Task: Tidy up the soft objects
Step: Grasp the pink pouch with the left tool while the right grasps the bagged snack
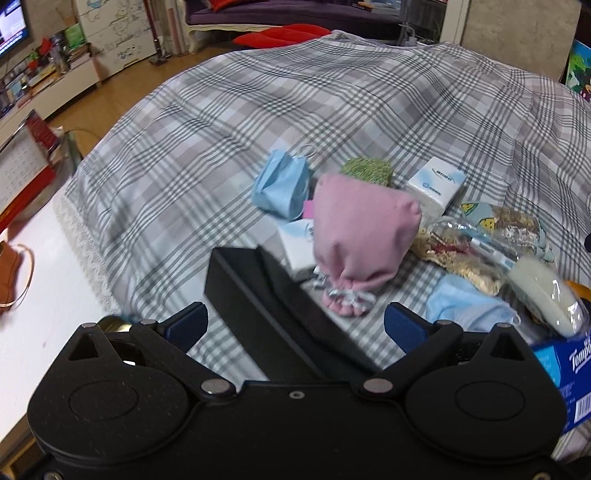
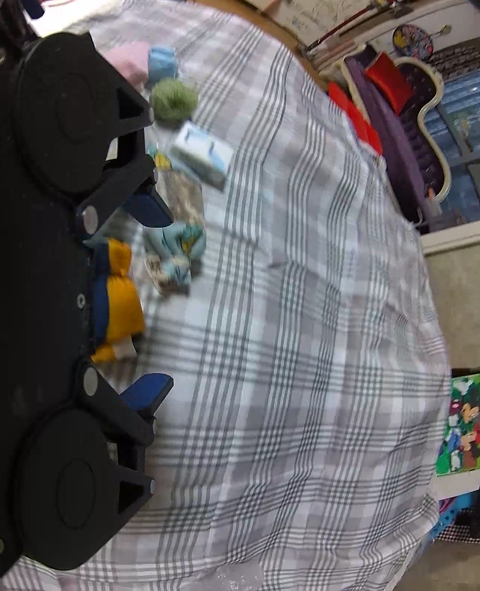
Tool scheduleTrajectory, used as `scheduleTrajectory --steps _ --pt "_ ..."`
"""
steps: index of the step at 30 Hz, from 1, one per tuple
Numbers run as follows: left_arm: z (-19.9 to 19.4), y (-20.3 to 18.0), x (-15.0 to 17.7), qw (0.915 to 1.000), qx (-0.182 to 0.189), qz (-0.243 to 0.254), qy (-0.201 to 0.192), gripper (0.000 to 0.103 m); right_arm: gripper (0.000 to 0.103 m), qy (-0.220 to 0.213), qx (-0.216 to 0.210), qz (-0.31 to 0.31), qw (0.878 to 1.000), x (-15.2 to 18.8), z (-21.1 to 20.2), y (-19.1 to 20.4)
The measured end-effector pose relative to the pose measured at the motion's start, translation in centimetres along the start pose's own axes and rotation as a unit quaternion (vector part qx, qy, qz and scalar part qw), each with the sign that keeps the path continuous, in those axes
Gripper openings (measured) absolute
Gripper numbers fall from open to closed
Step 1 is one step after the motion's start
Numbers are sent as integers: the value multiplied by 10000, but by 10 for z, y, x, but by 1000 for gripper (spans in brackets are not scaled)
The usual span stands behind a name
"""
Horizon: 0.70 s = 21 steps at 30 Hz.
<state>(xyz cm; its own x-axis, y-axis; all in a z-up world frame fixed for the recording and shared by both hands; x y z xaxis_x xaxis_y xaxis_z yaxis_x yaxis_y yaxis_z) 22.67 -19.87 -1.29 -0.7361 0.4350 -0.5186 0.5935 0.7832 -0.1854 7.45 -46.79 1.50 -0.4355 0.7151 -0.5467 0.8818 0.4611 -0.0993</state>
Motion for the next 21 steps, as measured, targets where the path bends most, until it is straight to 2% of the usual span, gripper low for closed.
scheduleTrajectory --steps 3,10,14,18,21 --pt "10 -7 -8 9999 -4 139 6 98 86 215 -197 36 9996 -6 13 6" --pt "38 -20 -27 9993 55 346 150 98 88 555 -394 -382 9970 -8 28 62" --pt "55 -22 -37 9987 31 365 347 98 91 619 -249 -509 9965 -12 39 89" --pt "66 -20 -43 9983 156 251 496 98 92 805 -228 -556 9949 -13 54 106" --pt "77 -21 -46 9975 260 218 626 98 101 708 -104 -639 9954 -10 66 116"
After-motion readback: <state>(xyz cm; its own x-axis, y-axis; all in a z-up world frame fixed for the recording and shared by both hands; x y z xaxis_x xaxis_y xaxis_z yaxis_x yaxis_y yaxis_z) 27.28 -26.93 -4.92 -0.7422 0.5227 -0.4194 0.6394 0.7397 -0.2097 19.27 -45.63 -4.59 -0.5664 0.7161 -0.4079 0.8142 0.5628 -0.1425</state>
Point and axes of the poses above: each gripper's, at about its wrist camera, not at the fingertips, and z roughly the way its jaws point, y to its left, x to its underside, the point moved 3 cm from there along z, roughly the way its jaws point, and after that the axes turned 13 degrees about x, right-handed, at the moved point
